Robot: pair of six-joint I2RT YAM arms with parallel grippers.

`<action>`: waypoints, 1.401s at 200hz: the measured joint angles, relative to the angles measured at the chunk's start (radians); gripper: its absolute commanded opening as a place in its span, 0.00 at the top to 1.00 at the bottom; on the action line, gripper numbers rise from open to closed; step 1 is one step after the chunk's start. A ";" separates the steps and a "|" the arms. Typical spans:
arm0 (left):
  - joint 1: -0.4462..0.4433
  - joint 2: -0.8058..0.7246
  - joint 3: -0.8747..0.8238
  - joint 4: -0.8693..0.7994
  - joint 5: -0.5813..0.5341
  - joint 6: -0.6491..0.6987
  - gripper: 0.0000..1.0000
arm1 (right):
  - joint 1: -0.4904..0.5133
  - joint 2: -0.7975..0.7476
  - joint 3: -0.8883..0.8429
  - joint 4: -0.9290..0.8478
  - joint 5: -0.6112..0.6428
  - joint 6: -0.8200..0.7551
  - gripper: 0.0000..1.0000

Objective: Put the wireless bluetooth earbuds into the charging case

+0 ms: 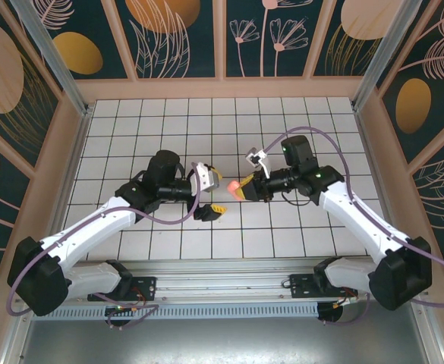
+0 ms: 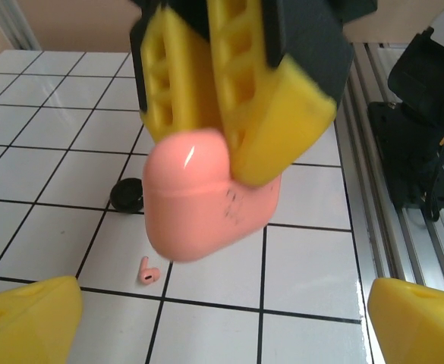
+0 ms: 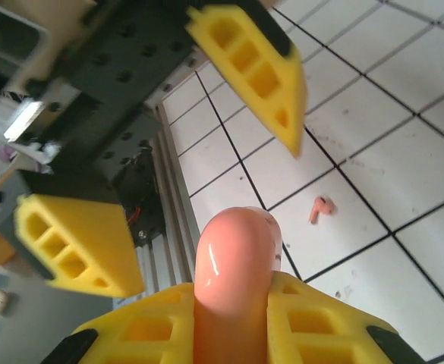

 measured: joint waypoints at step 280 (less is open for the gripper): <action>0.002 0.027 0.011 -0.073 0.201 0.200 0.61 | 0.140 0.033 0.084 -0.202 0.075 -0.619 0.88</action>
